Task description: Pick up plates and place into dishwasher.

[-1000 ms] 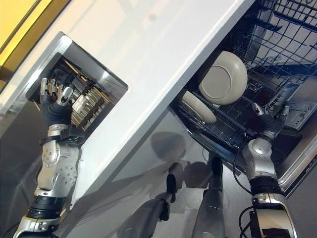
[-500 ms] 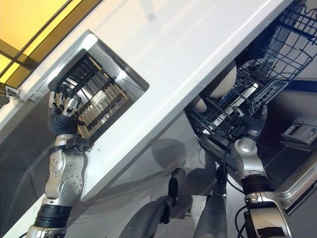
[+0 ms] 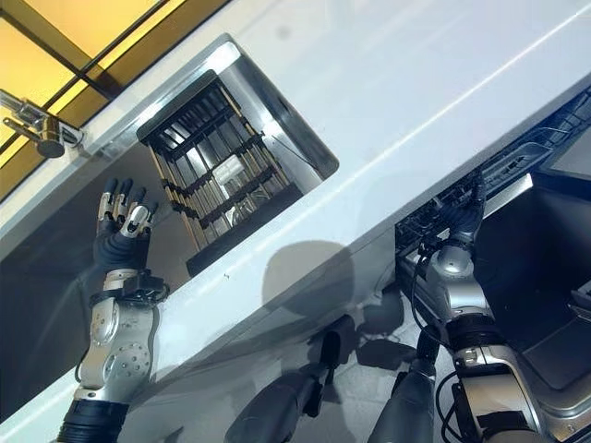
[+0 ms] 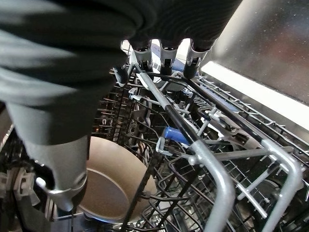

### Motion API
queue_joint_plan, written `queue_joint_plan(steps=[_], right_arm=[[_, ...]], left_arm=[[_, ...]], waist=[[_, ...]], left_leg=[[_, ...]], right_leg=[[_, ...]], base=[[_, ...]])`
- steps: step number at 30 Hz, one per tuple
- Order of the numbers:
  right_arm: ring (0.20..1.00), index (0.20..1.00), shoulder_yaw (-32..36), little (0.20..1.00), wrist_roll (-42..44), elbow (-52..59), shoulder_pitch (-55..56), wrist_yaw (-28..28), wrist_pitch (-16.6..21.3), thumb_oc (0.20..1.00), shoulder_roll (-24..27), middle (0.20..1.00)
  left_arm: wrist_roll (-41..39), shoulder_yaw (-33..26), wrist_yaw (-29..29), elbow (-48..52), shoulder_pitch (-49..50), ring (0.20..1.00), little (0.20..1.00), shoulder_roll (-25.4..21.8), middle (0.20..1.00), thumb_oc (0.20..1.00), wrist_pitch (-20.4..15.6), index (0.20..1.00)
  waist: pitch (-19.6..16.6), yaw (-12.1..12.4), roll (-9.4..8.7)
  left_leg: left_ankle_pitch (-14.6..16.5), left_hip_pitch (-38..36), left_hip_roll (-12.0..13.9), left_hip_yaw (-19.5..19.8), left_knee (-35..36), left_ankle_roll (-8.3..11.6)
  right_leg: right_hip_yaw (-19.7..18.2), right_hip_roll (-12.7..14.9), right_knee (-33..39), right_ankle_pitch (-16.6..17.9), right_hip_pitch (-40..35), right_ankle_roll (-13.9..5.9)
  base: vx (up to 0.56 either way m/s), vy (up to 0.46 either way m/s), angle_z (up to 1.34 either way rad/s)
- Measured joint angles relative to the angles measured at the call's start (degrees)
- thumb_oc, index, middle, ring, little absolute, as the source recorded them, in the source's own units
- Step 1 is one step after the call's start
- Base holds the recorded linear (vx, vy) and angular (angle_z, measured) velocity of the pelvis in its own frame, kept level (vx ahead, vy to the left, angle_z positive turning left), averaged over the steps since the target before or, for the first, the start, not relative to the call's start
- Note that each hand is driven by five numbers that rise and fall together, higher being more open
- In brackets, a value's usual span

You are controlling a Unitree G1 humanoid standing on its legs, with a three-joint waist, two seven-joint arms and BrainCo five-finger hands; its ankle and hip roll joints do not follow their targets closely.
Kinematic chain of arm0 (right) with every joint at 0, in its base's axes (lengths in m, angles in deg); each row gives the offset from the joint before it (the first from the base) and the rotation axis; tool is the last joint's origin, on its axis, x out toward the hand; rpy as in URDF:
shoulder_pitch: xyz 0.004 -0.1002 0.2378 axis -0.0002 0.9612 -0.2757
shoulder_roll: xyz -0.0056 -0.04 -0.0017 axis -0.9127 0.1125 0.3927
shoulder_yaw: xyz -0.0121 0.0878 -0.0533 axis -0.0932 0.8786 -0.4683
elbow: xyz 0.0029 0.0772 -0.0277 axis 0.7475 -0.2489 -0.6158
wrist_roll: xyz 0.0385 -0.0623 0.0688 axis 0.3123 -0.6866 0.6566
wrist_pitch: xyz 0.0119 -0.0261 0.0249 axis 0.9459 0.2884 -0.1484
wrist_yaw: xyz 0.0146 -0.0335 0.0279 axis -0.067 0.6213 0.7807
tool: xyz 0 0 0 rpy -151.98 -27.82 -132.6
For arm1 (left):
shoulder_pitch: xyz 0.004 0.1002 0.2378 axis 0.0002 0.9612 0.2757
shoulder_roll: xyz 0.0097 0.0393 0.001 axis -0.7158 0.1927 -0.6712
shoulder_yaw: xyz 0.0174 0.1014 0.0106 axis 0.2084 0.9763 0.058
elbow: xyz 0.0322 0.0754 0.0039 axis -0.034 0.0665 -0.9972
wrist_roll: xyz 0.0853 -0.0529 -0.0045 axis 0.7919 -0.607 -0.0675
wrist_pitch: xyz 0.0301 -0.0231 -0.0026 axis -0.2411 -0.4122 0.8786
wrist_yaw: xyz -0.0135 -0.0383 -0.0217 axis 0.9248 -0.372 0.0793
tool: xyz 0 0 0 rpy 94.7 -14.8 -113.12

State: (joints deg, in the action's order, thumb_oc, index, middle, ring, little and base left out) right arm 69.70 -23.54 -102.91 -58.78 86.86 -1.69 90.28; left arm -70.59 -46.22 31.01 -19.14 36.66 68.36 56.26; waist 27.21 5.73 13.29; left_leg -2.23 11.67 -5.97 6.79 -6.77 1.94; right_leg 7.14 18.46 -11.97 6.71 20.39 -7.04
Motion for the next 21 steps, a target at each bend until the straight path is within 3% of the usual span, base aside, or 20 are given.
queue_joint_plan(steps=[21], right_arm=[[1.000,1.000,-0.09,1.000,-1.24,1.04,-1.20,6.20,1.07,1.000,-1.86,1.000]], left_arm=[[-0.49,0.07,0.18,0.73,0.31,1.000,1.000,-1.18,1.000,1.000,-1.24,1.000]], waist=[[-0.26,-0.19,0.37]], left_leg=[[-0.02,0.92,0.16,-0.92,1.17,-0.08]], right_leg=[[-0.45,0.09,-0.78,-0.80,1.86,-0.03]], base=[[-0.03,-0.006,0.00]])
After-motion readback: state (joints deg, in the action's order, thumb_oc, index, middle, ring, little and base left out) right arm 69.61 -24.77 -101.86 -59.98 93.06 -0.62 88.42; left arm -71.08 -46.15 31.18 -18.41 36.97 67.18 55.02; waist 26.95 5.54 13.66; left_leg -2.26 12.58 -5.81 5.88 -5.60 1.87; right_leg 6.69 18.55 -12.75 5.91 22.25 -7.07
